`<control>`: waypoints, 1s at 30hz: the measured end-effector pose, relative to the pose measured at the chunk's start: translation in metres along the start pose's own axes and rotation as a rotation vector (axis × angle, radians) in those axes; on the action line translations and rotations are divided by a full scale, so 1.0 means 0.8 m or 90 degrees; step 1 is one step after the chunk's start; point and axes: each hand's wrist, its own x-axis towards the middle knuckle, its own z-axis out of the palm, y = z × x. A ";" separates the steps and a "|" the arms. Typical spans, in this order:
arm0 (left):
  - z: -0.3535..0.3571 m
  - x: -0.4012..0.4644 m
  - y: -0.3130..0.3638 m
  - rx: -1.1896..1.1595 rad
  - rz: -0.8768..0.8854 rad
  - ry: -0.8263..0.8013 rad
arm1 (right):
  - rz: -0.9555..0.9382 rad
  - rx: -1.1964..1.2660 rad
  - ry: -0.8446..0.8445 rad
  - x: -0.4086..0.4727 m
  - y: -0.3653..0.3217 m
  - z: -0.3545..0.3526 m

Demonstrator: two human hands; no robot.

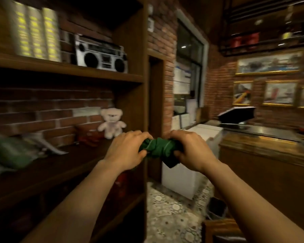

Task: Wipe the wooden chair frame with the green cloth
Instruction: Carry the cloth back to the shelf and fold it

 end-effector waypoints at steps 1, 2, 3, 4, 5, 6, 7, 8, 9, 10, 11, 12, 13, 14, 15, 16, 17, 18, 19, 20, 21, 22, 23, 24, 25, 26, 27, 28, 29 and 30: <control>-0.013 -0.018 -0.018 0.023 -0.030 -0.008 | -0.029 0.028 -0.012 0.012 -0.019 0.014; -0.025 -0.036 -0.034 0.045 -0.056 -0.015 | -0.055 0.053 -0.024 0.023 -0.036 0.026; -0.039 -0.057 -0.048 0.072 -0.082 -0.025 | -0.083 0.080 -0.035 0.033 -0.056 0.039; -0.054 -0.079 -0.063 0.101 -0.109 -0.038 | -0.110 0.105 -0.041 0.041 -0.079 0.051; -0.069 -0.102 -0.077 0.131 -0.137 -0.052 | -0.136 0.127 -0.046 0.047 -0.104 0.063; -0.085 -0.125 -0.089 0.155 -0.165 -0.062 | -0.163 0.150 -0.050 0.052 -0.128 0.074; -0.100 -0.146 -0.100 0.174 -0.192 -0.067 | -0.187 0.175 -0.052 0.057 -0.151 0.084; -0.115 -0.166 -0.109 0.191 -0.218 -0.071 | -0.210 0.198 -0.052 0.060 -0.174 0.093; -0.131 -0.187 -0.119 0.209 -0.248 -0.077 | -0.235 0.223 -0.052 0.062 -0.200 0.100; -0.146 -0.206 -0.127 0.224 -0.274 -0.080 | -0.259 0.245 -0.055 0.064 -0.223 0.107; -0.159 -0.224 -0.133 0.237 -0.294 -0.080 | -0.282 0.263 -0.060 0.066 -0.243 0.112; -0.172 -0.242 -0.141 0.250 -0.313 -0.082 | -0.305 0.277 -0.062 0.067 -0.265 0.118; -0.186 -0.260 -0.150 0.258 -0.329 -0.087 | -0.325 0.286 -0.062 0.068 -0.288 0.123; -0.198 -0.278 -0.159 0.263 -0.343 -0.093 | -0.343 0.295 -0.064 0.068 -0.310 0.128; -0.209 -0.296 -0.167 0.267 -0.358 -0.099 | -0.358 0.305 -0.068 0.068 -0.331 0.134; -0.218 -0.312 -0.176 0.267 -0.370 -0.100 | -0.371 0.312 -0.073 0.069 -0.352 0.140; -0.228 -0.329 -0.186 0.267 -0.381 -0.100 | -0.380 0.317 -0.077 0.070 -0.373 0.146; -0.236 -0.346 -0.198 0.269 -0.394 -0.100 | -0.390 0.321 -0.083 0.071 -0.394 0.153; -0.244 -0.361 -0.208 0.273 -0.404 -0.099 | -0.399 0.325 -0.090 0.074 -0.413 0.160; -0.251 -0.375 -0.219 0.276 -0.411 -0.097 | -0.407 0.325 -0.095 0.076 -0.431 0.167; -0.258 -0.391 -0.233 0.277 -0.416 -0.092 | -0.413 0.322 -0.099 0.079 -0.452 0.175; -0.264 -0.406 -0.247 0.277 -0.418 -0.085 | -0.418 0.322 -0.105 0.082 -0.472 0.182; -0.268 -0.420 -0.260 0.275 -0.422 -0.078 | -0.422 0.328 -0.113 0.084 -0.490 0.190; -0.273 -0.434 -0.275 0.272 -0.427 -0.073 | -0.424 0.338 -0.119 0.087 -0.510 0.199; -0.277 -0.450 -0.291 0.268 -0.434 -0.073 | -0.427 0.345 -0.121 0.089 -0.531 0.209; -0.280 -0.465 -0.307 0.267 -0.441 -0.079 | -0.431 0.351 -0.124 0.091 -0.551 0.221; -0.282 -0.478 -0.321 0.270 -0.446 -0.084 | -0.435 0.354 -0.132 0.092 -0.568 0.231; -0.283 -0.493 -0.337 0.269 -0.454 -0.087 | -0.437 0.353 -0.143 0.093 -0.587 0.245; -0.283 -0.512 -0.355 0.265 -0.464 -0.085 | -0.436 0.352 -0.156 0.093 -0.609 0.261; -0.282 -0.530 -0.371 0.258 -0.474 -0.083 | -0.434 0.349 -0.169 0.092 -0.629 0.278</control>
